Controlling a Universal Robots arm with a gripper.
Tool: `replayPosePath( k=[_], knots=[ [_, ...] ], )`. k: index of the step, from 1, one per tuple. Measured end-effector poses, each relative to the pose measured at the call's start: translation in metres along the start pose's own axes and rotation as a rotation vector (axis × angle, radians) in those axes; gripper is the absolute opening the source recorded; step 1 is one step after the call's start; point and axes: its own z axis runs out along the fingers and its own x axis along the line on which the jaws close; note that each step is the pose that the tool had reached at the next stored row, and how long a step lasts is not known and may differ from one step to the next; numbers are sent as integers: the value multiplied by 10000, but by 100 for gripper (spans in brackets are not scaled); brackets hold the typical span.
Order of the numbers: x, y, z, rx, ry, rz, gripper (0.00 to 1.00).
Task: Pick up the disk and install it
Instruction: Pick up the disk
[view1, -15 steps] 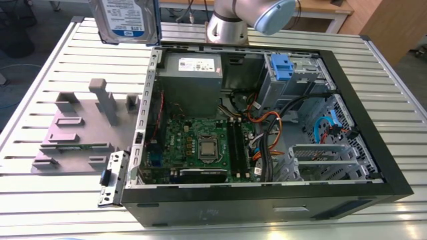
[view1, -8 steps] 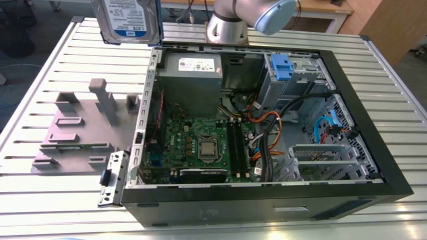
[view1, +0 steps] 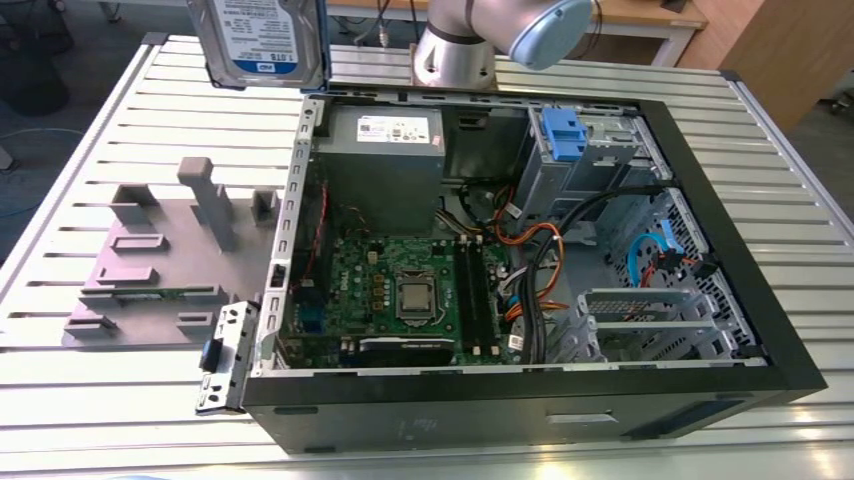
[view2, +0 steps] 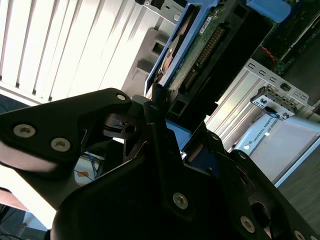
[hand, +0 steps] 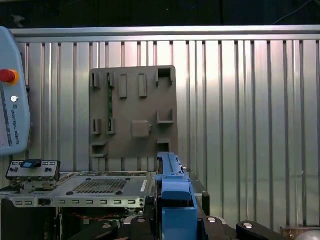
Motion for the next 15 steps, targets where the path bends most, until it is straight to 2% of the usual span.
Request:
replayPosePath(
  k=[15],
  knots=[
    [-2, -79, -1, -4, 0, 0, 37]
  ],
)
